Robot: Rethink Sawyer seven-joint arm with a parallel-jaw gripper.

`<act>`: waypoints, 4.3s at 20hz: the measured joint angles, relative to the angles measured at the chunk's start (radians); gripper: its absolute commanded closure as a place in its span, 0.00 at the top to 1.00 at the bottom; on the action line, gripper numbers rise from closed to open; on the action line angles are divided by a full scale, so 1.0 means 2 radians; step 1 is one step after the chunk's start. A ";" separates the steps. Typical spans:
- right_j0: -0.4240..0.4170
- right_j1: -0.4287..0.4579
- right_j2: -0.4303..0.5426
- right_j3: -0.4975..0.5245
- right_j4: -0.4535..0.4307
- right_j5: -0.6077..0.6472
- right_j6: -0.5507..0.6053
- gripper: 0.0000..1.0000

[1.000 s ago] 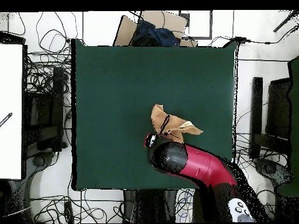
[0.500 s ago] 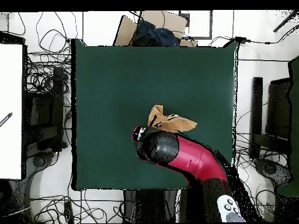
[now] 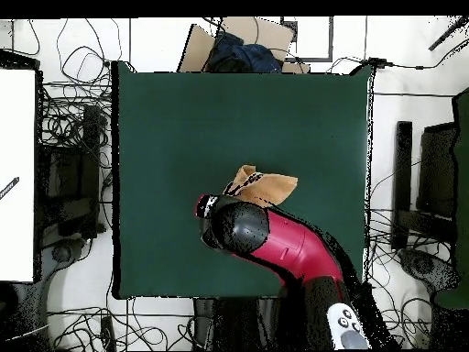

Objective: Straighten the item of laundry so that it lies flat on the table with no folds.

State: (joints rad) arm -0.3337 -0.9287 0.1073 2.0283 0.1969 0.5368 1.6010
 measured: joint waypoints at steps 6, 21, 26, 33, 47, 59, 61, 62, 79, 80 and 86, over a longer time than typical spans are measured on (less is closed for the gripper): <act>0.022 0.000 -0.005 0.000 0.011 0.000 0.000 0.00; 0.076 0.000 -0.026 0.000 0.044 0.000 0.000 0.00; 0.088 0.003 -0.034 -0.005 0.055 0.000 0.000 0.00; 0.110 0.008 -0.045 -0.026 0.060 0.000 0.000 0.00; 0.177 0.064 -0.069 -0.093 0.086 0.000 0.002 0.00; 0.209 0.101 -0.099 -0.114 0.086 0.000 0.022 0.00; 0.209 0.101 -0.100 -0.114 0.086 -0.002 0.022 0.00; 0.209 0.101 -0.101 -0.114 0.086 -0.004 0.022 0.00; 0.207 0.101 -0.113 -0.113 0.089 -0.026 0.022 1.00; 0.206 0.100 -0.113 -0.113 0.090 -0.027 0.022 1.00; 0.162 0.083 -0.104 -0.090 0.093 -0.040 0.022 1.00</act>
State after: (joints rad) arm -0.0088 -0.7634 -0.1010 1.8482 0.3831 0.4561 1.6446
